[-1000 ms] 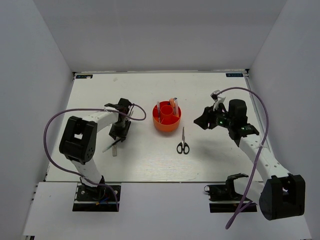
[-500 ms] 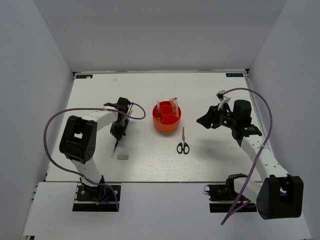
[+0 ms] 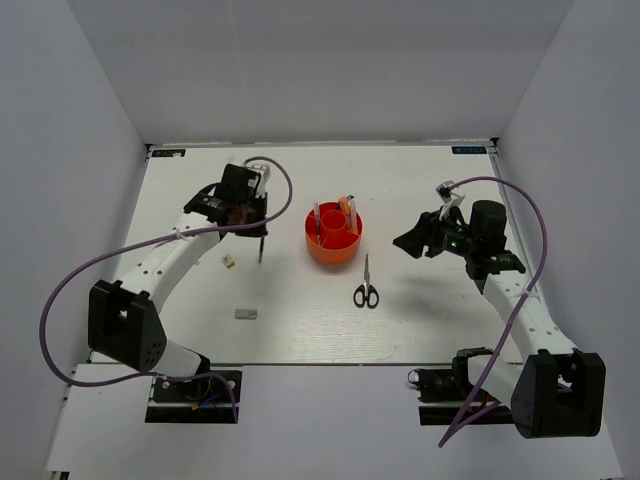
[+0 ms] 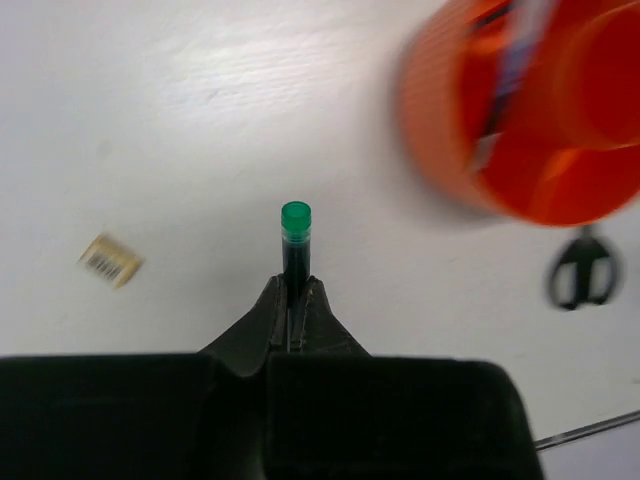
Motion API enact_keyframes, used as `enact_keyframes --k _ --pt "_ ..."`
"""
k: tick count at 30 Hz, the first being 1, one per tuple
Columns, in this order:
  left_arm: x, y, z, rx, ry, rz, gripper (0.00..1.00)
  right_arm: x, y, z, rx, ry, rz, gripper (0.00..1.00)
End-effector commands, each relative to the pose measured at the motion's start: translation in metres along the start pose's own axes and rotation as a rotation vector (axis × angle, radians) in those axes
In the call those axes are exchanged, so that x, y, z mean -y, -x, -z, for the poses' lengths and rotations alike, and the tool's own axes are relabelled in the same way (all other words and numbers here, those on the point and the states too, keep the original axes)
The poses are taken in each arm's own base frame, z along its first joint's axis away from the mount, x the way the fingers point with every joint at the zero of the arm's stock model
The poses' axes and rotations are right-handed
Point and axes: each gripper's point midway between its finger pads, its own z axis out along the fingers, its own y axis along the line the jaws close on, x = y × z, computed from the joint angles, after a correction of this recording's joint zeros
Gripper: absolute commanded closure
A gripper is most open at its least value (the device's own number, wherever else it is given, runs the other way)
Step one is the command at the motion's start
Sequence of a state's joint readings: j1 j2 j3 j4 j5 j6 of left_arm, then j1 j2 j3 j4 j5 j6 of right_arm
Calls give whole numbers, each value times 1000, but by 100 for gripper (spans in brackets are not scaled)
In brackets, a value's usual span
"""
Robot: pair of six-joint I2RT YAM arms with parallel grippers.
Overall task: Sort the stationery into containers
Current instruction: Pick up the pen from the center of the board, then place the pen in the storage box.
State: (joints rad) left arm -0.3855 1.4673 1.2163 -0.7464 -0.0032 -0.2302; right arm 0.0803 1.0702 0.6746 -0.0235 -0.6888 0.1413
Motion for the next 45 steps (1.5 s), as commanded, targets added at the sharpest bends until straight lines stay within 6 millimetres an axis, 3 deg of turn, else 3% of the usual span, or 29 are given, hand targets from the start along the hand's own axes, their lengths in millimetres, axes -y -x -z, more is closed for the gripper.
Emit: enact_keyframes --k 1,2,5,7,8,13,24,33,35,36,39,40,43,45 --pt "73 62 28 255 -239 28 100 -6 13 4 39 31 78 41" --pt "83 71 32 286 -268 71 100 -6 15 4 43 32 83 62" --pt "114 99 42 426 -342 91 100 -5 10 6 37 37 70 100" --pt "120 121 46 535 -326 93 100 -5 10 6 44 37 67 100" --pt "129 119 42 535 -327 76 100 -4 9 6 45 36 56 100" --pt "135 138 35 639 -251 66 100 -3 10 7 52 37 50 100" --pt "129 115 -9 656 -121 -5 100 -1 11 10 66 48 26 100" --pt "123 105 -27 645 -67 -29 100 -5 11 11 70 71 12 100" --pt "125 98 -31 634 -65 -38 100 -6 10 10 66 75 7 92" --pt "126 96 -30 636 -60 -41 100 2 14 15 83 50 4 80" --pt "125 87 -34 617 -51 -46 92 3 13 14 79 51 -10 65" --pt "124 84 -35 615 -38 -49 83 4 13 15 79 50 -12 65" --pt "125 73 -38 601 -28 -64 75 4 14 15 81 48 -14 63" --pt "127 71 -37 601 -28 -66 62 5 13 15 79 48 -18 63"
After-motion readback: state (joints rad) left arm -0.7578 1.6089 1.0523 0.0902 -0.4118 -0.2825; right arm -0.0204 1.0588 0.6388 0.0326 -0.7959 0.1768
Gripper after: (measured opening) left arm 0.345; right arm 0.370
